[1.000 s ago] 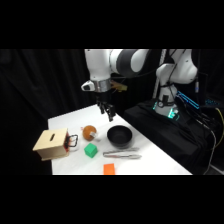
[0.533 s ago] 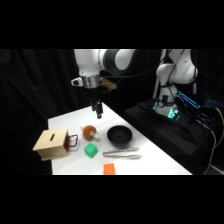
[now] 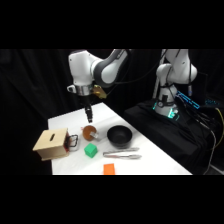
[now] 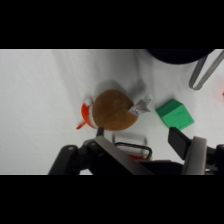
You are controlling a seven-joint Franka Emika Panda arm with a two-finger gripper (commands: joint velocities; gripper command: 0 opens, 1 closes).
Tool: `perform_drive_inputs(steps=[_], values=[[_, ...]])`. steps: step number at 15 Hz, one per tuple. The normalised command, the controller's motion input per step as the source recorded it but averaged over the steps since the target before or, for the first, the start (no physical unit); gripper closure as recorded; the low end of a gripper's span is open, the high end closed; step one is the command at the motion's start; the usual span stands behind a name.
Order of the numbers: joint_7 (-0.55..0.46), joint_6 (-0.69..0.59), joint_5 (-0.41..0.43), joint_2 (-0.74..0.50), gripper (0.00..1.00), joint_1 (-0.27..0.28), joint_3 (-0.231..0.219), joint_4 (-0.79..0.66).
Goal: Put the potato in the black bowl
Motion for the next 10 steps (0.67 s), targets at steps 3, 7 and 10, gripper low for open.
perform_drive_inputs(steps=[3,7,10], values=[[0.13,0.28,0.038,0.32,0.00,-0.008,-0.047,0.17],[0.16,0.24,0.000,0.27,0.00,0.042,-0.067,0.16],[0.21,0.20,-0.044,0.29,0.00,0.108,-0.115,0.20]])
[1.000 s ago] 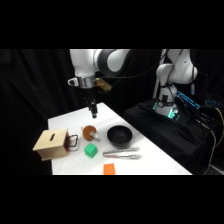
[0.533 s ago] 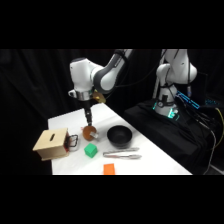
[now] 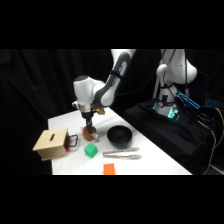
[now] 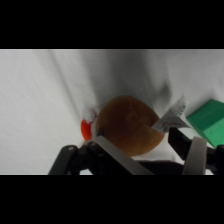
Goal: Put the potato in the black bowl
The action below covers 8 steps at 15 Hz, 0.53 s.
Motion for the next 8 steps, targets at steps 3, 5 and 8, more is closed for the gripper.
perform_drive_inputs(steps=[3,5,8], values=[[0.20,0.14,-0.062,0.30,0.00,0.134,-0.141,0.24],[0.15,0.07,-0.035,0.27,0.26,0.103,-0.118,0.26],[0.10,0.04,-0.022,0.22,0.50,0.081,-0.100,0.25]])
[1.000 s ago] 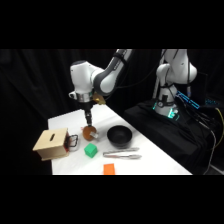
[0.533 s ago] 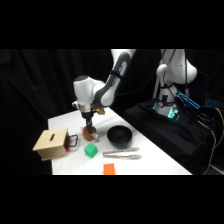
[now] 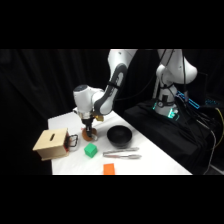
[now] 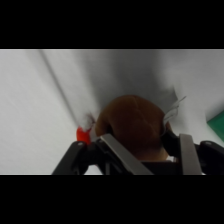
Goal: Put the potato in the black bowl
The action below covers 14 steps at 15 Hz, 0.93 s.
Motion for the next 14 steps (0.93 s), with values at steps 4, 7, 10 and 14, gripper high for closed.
perform_drive_inputs(steps=[4,7,10,14], values=[[0.08,0.02,-0.011,0.21,0.81,0.057,-0.087,0.24],[0.06,-0.02,0.001,0.20,1.00,0.035,-0.074,0.24],[0.02,-0.13,0.021,0.13,0.97,0.013,-0.048,0.21],[-0.02,-0.30,-0.001,-0.13,0.96,0.027,-0.034,0.06]])
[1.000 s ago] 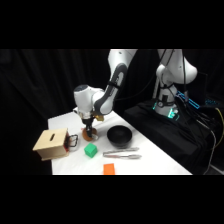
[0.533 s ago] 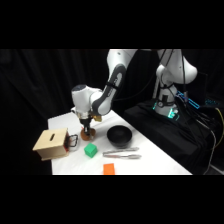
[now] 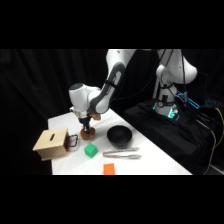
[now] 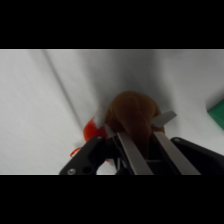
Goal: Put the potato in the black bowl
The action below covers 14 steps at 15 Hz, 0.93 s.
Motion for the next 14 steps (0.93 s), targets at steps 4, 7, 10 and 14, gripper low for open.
perform_drive_inputs(steps=[4,7,10,14], values=[[-0.09,-0.36,-0.067,-0.50,0.96,0.048,-0.021,-0.21],[-0.10,-0.28,-0.118,-0.71,0.96,0.064,0.005,-0.45],[-0.04,-0.18,-0.136,-0.74,0.96,0.070,0.035,-0.57],[0.03,-0.04,-0.148,-0.71,0.96,0.070,0.083,-0.67]])
